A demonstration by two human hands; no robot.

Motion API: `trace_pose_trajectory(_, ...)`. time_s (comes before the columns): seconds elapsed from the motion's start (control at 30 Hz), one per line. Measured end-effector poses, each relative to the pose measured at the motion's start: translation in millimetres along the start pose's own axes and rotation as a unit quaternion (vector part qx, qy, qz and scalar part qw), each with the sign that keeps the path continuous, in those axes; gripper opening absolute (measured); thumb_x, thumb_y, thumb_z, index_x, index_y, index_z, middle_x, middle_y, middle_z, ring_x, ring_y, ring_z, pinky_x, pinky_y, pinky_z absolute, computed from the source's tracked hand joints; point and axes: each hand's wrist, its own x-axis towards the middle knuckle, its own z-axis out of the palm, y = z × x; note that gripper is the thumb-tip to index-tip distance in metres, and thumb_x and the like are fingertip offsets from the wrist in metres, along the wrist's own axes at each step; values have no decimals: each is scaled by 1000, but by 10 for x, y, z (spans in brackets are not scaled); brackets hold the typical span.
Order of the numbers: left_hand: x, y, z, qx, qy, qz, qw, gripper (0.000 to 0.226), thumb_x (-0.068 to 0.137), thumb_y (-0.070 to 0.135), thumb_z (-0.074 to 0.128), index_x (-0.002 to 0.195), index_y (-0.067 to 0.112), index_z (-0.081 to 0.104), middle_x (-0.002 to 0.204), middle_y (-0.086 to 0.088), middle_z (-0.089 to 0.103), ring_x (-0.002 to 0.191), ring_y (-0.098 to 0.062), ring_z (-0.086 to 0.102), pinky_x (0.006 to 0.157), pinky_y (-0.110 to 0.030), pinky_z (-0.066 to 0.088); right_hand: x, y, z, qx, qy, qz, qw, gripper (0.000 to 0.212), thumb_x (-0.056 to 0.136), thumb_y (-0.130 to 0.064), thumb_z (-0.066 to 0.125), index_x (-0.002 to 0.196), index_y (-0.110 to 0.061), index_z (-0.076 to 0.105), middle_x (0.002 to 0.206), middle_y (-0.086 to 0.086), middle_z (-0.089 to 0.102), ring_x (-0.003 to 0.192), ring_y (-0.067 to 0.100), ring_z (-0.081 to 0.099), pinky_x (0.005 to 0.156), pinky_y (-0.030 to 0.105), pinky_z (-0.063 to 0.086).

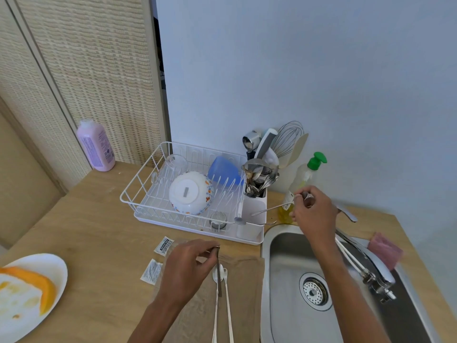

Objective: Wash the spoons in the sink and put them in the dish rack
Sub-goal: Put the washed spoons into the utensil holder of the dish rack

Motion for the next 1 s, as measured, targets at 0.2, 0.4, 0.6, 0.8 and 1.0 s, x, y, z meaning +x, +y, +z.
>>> trace_pose_trajectory(0.2, -3, -40, 9, 7, -2, -3, 1000, 27, 80, 8, 75, 96, 29, 78, 83, 28, 69, 75, 5, 67, 54, -16, 55, 175, 274, 336, -36, -87, 4, 996, 12, 91, -20, 61, 82, -29, 61, 67, 0, 68, 61, 20, 70, 67, 45, 59)
trace_pose_trajectory(0.4, -4, -52, 3, 9, -5, -13, 1000, 26, 81, 8, 75, 96, 29, 78, 81, 26, 70, 76, 4, 67, 54, -13, 53, 397, 393, 528, -95, -150, -60, 982, 8, 95, -23, 61, 92, -23, 68, 78, -12, 64, 69, 19, 69, 73, 39, 57)
trace_pose_trajectory(0.6, 16, -52, 7, 16, -4, -17, 1000, 24, 82, 10, 74, 97, 29, 78, 83, 23, 71, 76, 5, 67, 54, -16, 55, 519, 486, 693, -160, -193, -59, 966, 15, 91, -33, 66, 102, -24, 67, 75, -5, 65, 72, 17, 63, 75, 37, 54)
trace_pose_trajectory(0.8, 45, -77, -1, 22, -7, -23, 999, 20, 84, 14, 73, 96, 30, 78, 87, 24, 72, 76, 7, 66, 54, -14, 54, 535, 526, 743, -158, -192, -32, 968, 19, 95, -30, 60, 107, -15, 62, 79, 3, 65, 76, 21, 62, 73, 34, 49)
trace_pose_trajectory(1.0, 82, -92, -7, 27, -20, -28, 999, 12, 86, 23, 72, 93, 32, 77, 85, 25, 71, 75, 6, 66, 56, -10, 51, 416, 628, 629, 7, -173, 76, 982, 25, 99, -20, 54, 124, -16, 57, 84, 7, 68, 70, 21, 66, 73, 42, 57)
